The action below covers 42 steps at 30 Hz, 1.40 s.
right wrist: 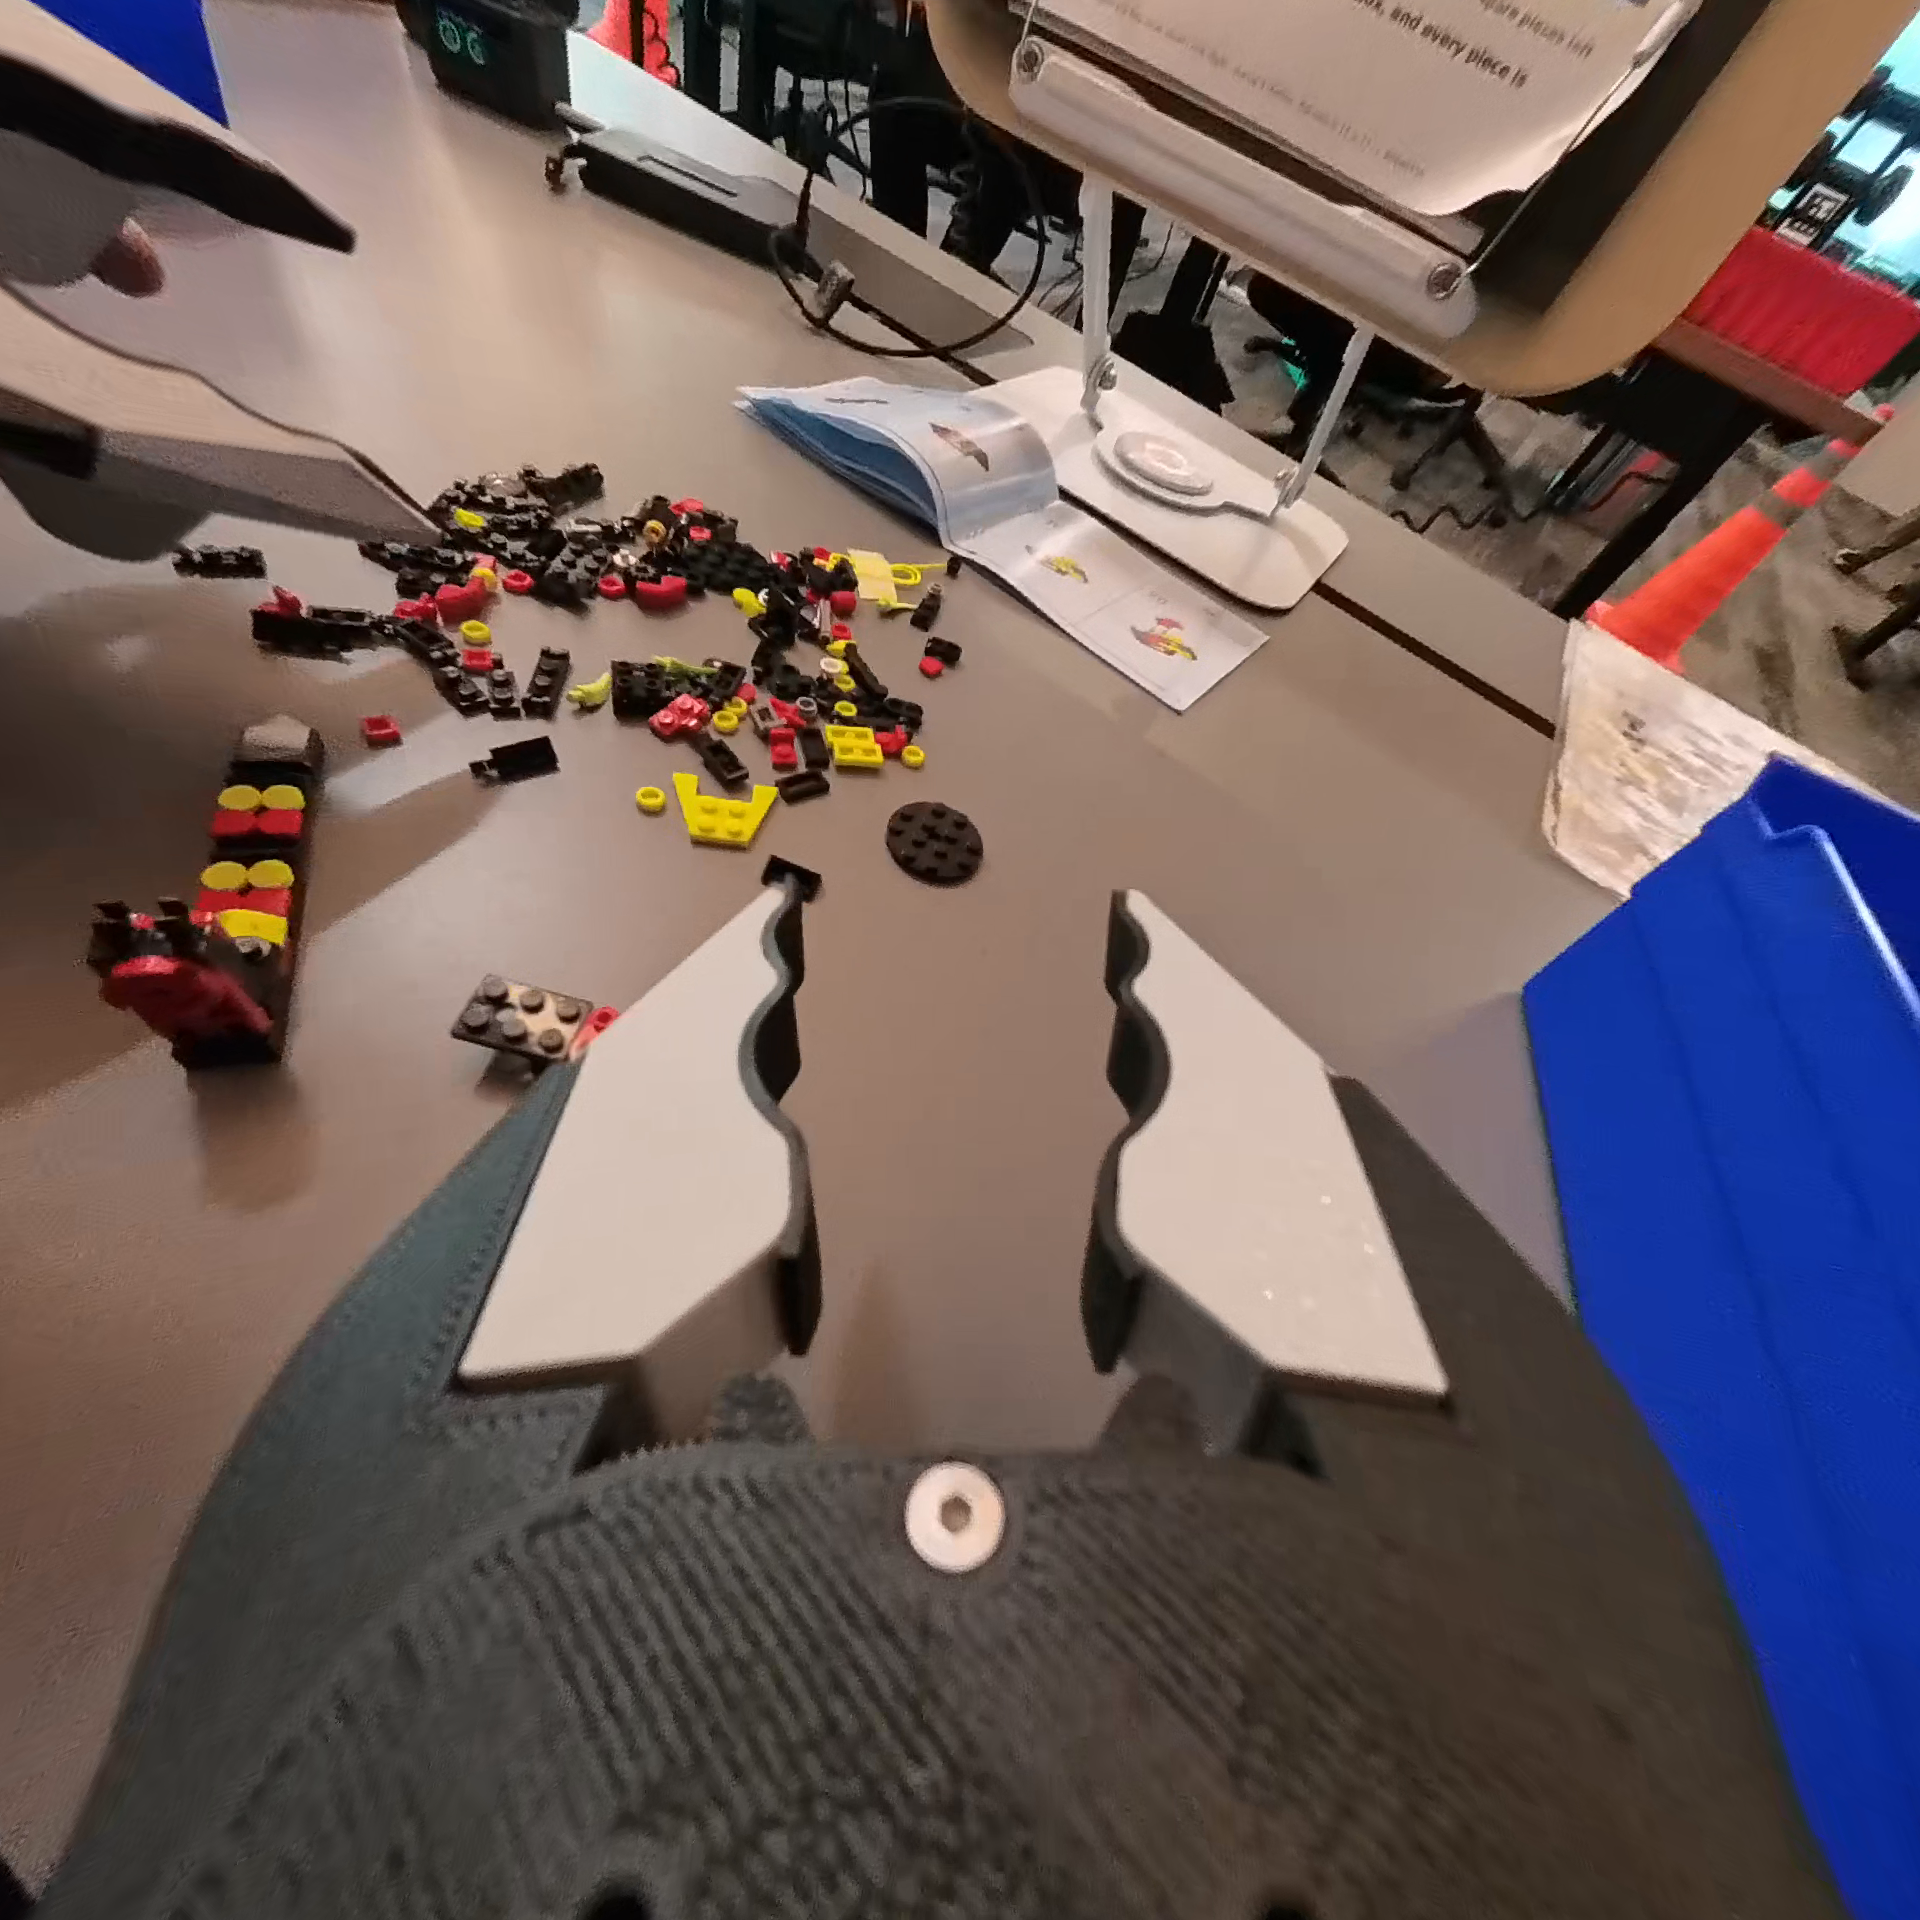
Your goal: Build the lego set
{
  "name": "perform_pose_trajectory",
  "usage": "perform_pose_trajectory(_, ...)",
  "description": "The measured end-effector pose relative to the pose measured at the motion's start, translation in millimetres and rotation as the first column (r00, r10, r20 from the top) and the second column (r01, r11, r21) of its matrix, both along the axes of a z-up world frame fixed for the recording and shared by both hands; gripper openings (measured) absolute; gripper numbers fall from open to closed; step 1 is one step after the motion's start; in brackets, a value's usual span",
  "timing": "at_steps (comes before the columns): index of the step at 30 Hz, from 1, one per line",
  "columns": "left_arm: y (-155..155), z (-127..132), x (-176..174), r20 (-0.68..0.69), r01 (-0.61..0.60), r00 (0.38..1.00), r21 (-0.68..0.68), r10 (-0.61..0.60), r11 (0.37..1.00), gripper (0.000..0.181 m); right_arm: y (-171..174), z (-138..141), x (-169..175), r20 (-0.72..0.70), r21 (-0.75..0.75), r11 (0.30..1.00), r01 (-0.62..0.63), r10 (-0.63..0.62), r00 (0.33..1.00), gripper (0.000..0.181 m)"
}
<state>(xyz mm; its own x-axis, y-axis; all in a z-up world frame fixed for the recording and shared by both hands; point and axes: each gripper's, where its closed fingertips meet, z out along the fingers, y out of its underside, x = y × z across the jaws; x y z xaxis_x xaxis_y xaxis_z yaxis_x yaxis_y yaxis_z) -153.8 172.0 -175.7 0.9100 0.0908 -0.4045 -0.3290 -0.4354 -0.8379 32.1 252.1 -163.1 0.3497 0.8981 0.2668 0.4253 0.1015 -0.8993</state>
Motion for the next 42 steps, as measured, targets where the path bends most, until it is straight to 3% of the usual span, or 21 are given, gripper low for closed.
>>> perform_pose_trajectory(8, 3, -5, 3, 0.256, 0.027, 0.966, 0.016, -0.030, 1.000, 0.080, 0, 4, -4, -0.096, -0.103, 0.995, -0.012, 0.002, 0.995, 0.073)
perform_pose_trajectory(13, 4, -7, 27, 0.480, 0.142, 0.868, 0.012, -0.130, 0.990, 0.083, 1, 6, -4, -0.114, -0.110, 0.994, -0.019, 0.006, 0.993, 0.078)
perform_pose_trajectory(17, 4, -9, 33, 0.573, 0.175, 0.805, 0.020, -0.155, 0.984, 0.083, -1, -14, -4, -0.024, -0.149, 0.989, -0.018, 0.015, 1.000, 0.089)
perform_pose_trajectory(21, 5, -14, 32, 0.578, 0.173, 0.803, 0.005, -0.144, 0.985, 0.081, 4, -40, 0, 0.120, -0.155, 0.988, 0.023, -0.004, 0.993, 0.095)
perform_pose_trajectory(25, 5, -19, 30, 0.556, 0.166, 0.822, -0.023, -0.125, 0.986, 0.077, 4, -42, 0, 0.129, -0.150, 0.989, 0.017, 0.002, 0.992, 0.087)
perform_pose_trajectory(28, 5, -19, 28, 0.566, 0.158, 0.816, -0.022, -0.118, 0.987, 0.072, 8, -41, 2, 0.137, -0.128, 0.992, 0.022, -0.004, 0.991, 0.067)
perform_pose_trajectory(39, 5, -21, 35, 0.611, 0.220, 0.775, -0.025, -0.159, 0.975, 0.026, 17, -33, 3, 0.080, -0.154, 0.988, 0.014, -0.001, 0.997, 0.008)
perform_pose_trajectory(42, 5, -22, 38, 0.621, 0.242, 0.765, -0.032, -0.170, 0.970, 0.023, 16, -33, 2, 0.084, -0.126, 0.992, -0.005, 0.016, 0.996, 0.007)
